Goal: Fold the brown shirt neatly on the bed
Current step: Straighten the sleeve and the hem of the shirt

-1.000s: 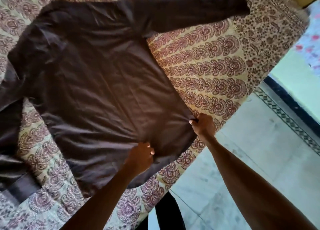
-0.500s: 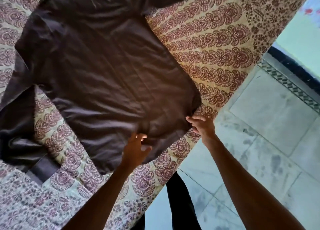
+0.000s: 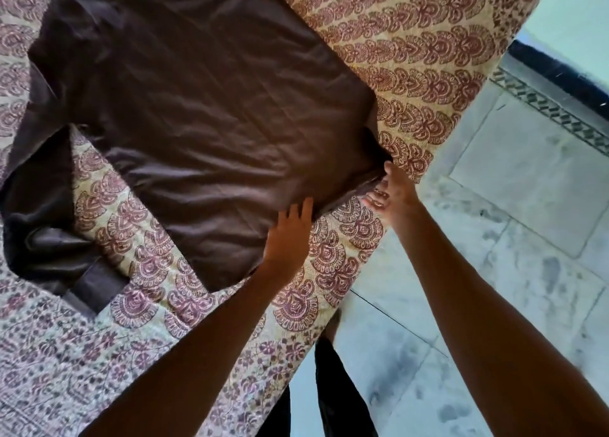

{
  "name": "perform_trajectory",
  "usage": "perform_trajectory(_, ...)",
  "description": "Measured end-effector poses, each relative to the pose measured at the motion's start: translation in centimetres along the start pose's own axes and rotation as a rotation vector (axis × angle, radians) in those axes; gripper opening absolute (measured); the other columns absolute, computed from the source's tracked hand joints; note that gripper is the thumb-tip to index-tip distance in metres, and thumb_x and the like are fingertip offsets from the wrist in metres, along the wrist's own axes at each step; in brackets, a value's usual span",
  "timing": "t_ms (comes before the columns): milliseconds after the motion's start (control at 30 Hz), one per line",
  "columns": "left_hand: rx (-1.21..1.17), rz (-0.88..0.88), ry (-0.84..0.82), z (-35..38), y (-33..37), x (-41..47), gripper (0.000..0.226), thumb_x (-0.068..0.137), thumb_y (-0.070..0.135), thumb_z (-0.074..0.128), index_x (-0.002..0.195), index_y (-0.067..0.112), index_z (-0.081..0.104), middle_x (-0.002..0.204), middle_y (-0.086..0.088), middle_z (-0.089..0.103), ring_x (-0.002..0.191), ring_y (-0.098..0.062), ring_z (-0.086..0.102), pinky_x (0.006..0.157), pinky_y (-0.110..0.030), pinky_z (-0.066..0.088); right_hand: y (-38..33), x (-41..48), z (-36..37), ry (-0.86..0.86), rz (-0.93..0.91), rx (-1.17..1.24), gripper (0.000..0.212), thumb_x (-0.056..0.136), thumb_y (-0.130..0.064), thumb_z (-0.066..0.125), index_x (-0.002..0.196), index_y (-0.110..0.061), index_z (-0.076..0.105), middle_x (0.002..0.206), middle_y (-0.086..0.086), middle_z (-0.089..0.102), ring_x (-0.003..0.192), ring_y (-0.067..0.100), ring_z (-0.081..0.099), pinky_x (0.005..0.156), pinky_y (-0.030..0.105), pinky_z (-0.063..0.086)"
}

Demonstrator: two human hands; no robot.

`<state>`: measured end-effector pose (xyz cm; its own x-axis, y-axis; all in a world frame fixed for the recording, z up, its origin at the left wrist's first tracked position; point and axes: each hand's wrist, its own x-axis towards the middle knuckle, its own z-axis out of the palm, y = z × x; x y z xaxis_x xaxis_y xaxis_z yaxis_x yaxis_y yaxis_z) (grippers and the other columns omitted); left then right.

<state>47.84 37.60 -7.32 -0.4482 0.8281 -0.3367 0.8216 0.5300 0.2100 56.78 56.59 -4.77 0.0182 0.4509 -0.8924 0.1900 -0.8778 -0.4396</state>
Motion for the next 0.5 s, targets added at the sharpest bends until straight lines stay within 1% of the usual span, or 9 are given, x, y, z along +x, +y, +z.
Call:
perform_trajectory(67, -0.189, -0.069, 0.027, -0.3, -0.4, 0.5, 0.059, 0.086, 0.002, 0.045, 0.141, 0.018, 0.028, 0.119, -0.015, 0.056, 0.103, -0.036, 0.059, 0.078, -0.050, 0.054, 1.6, -0.7, -0.1, -0.020, 0.009, -0.035, 0.047, 0.088, -0.051, 0.060, 0.114, -0.011, 0.054, 0.102, 0.010, 0.062, 0.096, 0.026, 0.061, 0.086, 0.042, 0.053)
perform_trajectory(133, -0.376, -0.154, 0.024, 0.2, -1.2, 0.9, 0.048, 0.087, 0.006, 0.045, 0.132, 0.020, 0.037, 0.105, -0.019, 0.065, 0.092, -0.041, 0.063, 0.077, -0.051, 0.053, 3.3, -1.5, -0.2, -0.042, -0.010, -0.165, 0.050, 0.083, -0.056, 0.065, 0.105, -0.013, 0.056, 0.093, 0.007, 0.062, 0.093, 0.023, 0.063, 0.083, 0.038, 0.055)
perform_trajectory(233, -0.650, -0.308, -0.071, 0.8, -2.2, 1.3, 0.030, 0.087, 0.023, 0.044, 0.116, 0.022, 0.053, 0.098, -0.020, 0.068, 0.088, -0.040, 0.065, 0.072, -0.044, 0.051, 5.4, -2.5, -0.3, -0.143, -0.010, -0.278, 0.048, 0.081, -0.048, 0.071, 0.105, -0.008, 0.061, 0.102, 0.012, 0.070, 0.088, 0.024, 0.068, 0.068, 0.033, 0.054)
perform_trajectory(267, -0.715, -0.335, -0.085, 0.8, -2.3, 1.3, 0.030, 0.085, 0.030, 0.044, 0.111, 0.023, 0.056, 0.095, -0.019, 0.069, 0.087, -0.038, 0.066, 0.070, -0.041, 0.050, 5.9, -3.0, -0.2, -0.161, -0.016, -0.274, 0.041, 0.082, -0.043, 0.071, 0.101, -0.008, 0.063, 0.105, 0.017, 0.070, 0.093, 0.030, 0.068, 0.074, 0.039, 0.057)
perform_trajectory(300, -0.747, -0.340, -0.084, 0.9, -2.4, 1.3, 0.031, 0.084, 0.034, 0.045, 0.109, 0.021, 0.059, 0.094, -0.017, 0.069, 0.087, -0.035, 0.066, 0.069, -0.037, 0.049, 6.3, -3.4, -0.1, -0.169, -0.028, -0.263, 0.032, 0.084, -0.039, 0.071, 0.095, -0.009, 0.063, 0.106, 0.021, 0.069, 0.098, 0.036, 0.067, 0.087, 0.049, 0.055)
perform_trajectory(333, -0.755, -0.330, -0.083, 0.8, -2.3, 1.3, 0.030, 0.085, 0.033, 0.049, 0.107, 0.017, 0.061, 0.093, -0.015, 0.070, 0.088, -0.031, 0.066, 0.069, -0.033, 0.046, 6.7, -3.4, -0.1, -0.173, -0.043, -0.250, 0.024, 0.086, -0.033, 0.070, 0.090, -0.011, 0.062, 0.105, 0.024, 0.069, 0.098, 0.038, 0.065, 0.097, 0.055, 0.048)
perform_trajectory(400, -0.728, -0.287, -0.072, 0.6, -2.1, 1.3, 0.022, 0.085, 0.028, 0.061, 0.105, 0.018, 0.062, 0.092, -0.007, 0.071, 0.089, -0.023, 0.066, 0.071, -0.028, 0.044, 7.2, -3.3, -0.1, -0.191, -0.056, -0.220, 0.013, 0.088, -0.021, 0.068, 0.084, -0.011, 0.060, 0.088, 0.017, 0.070, 0.081, 0.028, 0.062, 0.102, 0.056, 0.043)
perform_trajectory(433, -0.694, -0.254, -0.072, 0.5, -2.1, 1.3, 0.023, 0.082, 0.028, 0.065, 0.104, 0.022, 0.061, 0.092, -0.003, 0.071, 0.089, -0.021, 0.066, 0.073, -0.029, 0.048, 7.4, -3.1, -0.1, -0.200, -0.052, -0.203, 0.010, 0.088, -0.016, 0.068, 0.084, -0.010, 0.060, 0.080, 0.011, 0.069, 0.073, 0.022, 0.062, 0.097, 0.051, 0.047)
perform_trajectory(500, -0.545, -0.172, -0.085, 0.2, -2.0, 1.0, 0.035, 0.075, 0.024, 0.067, 0.107, 0.029, 0.053, 0.101, 0.002, 0.068, 0.095, -0.023, 0.065, 0.079, -0.037, 0.053, 7.6, -2.7, -0.2, -0.208, -0.024, -0.176, 0.006, 0.089, -0.009, 0.066, 0.089, -0.009, 0.060, 0.076, 0.007, 0.071, 0.064, 0.016, 0.064, 0.077, 0.037, 0.056)
